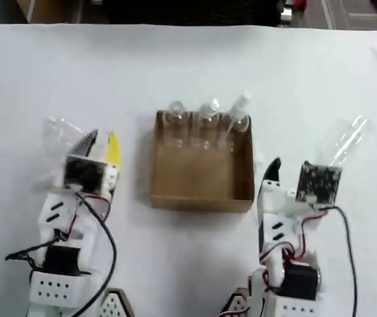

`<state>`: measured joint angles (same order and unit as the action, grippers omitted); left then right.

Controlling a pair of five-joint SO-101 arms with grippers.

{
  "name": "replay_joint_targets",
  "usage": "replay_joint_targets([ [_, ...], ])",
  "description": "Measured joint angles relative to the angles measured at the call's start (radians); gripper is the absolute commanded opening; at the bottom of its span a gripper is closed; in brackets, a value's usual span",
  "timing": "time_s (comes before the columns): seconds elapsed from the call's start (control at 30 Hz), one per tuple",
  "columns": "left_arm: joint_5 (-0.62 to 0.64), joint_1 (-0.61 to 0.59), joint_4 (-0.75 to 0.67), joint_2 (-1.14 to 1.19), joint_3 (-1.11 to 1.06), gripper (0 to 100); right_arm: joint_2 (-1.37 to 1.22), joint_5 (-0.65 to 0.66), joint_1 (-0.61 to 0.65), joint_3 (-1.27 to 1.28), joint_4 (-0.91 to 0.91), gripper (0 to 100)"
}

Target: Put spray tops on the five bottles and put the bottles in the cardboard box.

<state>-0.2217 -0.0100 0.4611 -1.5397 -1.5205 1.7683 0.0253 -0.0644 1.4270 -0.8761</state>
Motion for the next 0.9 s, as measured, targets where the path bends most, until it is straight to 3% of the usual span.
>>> replay_joint_targets([
  [0.1, -0.11, -0.031, 0.097, 0.0, 0.0, 10, 0.0, 0.0, -0.014, 0.038, 0.015, 17.6],
  [0.4, -0.003, -0.203, 0.115, 0.0, -0.029, 10, 0.026, -0.003, -0.009, 0.071, 0.028, 17.8],
  [0.9, -0.002, -0.215, 0.077, 0.0, -0.086, 10, 0.026, -0.003, -0.008, 0.071, 0.034, 17.9],
])
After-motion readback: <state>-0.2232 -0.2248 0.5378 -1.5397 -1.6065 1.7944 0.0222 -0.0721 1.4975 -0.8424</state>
